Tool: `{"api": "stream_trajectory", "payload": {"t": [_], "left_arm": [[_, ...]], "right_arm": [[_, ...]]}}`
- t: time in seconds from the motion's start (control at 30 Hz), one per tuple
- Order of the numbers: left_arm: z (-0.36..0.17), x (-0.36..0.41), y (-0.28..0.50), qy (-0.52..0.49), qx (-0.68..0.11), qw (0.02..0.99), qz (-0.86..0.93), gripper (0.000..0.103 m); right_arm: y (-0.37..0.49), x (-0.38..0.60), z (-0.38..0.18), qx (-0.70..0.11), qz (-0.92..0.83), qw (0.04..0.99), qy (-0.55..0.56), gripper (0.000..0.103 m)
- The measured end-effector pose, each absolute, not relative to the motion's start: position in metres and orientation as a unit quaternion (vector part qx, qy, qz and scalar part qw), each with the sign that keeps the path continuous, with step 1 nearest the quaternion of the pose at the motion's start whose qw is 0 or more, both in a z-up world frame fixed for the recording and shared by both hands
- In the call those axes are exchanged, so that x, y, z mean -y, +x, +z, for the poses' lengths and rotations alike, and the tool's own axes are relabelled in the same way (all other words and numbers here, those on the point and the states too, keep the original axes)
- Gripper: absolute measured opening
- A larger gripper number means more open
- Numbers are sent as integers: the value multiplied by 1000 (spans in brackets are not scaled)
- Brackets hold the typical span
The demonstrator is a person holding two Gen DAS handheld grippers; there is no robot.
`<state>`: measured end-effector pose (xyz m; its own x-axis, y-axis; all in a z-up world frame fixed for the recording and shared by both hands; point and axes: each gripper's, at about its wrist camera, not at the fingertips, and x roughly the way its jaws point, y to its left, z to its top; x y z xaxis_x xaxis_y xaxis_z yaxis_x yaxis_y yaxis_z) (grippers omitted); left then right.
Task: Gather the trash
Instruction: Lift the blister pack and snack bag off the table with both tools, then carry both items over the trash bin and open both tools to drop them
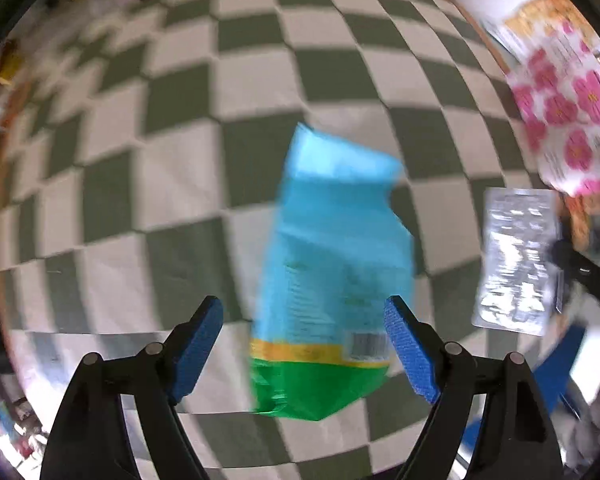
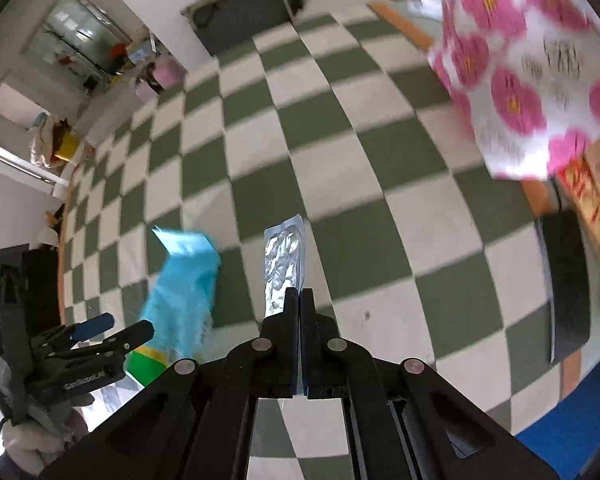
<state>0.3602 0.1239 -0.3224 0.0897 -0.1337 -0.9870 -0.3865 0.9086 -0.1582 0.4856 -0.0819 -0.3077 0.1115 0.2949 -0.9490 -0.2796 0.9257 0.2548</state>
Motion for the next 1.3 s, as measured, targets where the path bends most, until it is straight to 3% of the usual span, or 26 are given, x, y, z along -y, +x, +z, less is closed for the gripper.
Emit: {"api": "stream_trajectory", "payload": {"t": [0.13, 0.23, 0.3, 0.4, 0.9, 1.13, 1.3], "left_arm": [[-344, -107, 371, -191, -688, 696, 75, 83], [-333, -98, 378, -183, -671, 714, 81, 59], [-322, -95, 382, -188, -659, 725, 73, 29], [-308, -90, 386, -172, -650, 736, 82, 16], [-237, -99, 308, -165, -578, 787, 139, 13], [-207, -97, 199, -166, -543, 810, 147, 13], [-215, -90, 112, -175, -553, 802, 141, 13]], "right_arm": [[488, 94, -333, -657, 167, 735, 17, 0], [489, 98, -336, -658, 164, 735, 23, 0], [490, 99, -333, -653, 164, 739, 20, 0], [492, 102, -328, -648, 165, 743, 22, 0], [444, 95, -274, -595, 208, 776, -15, 0], [338, 92, -236, -564, 237, 791, -15, 0], [245, 95, -230, -573, 248, 781, -9, 0]]}}
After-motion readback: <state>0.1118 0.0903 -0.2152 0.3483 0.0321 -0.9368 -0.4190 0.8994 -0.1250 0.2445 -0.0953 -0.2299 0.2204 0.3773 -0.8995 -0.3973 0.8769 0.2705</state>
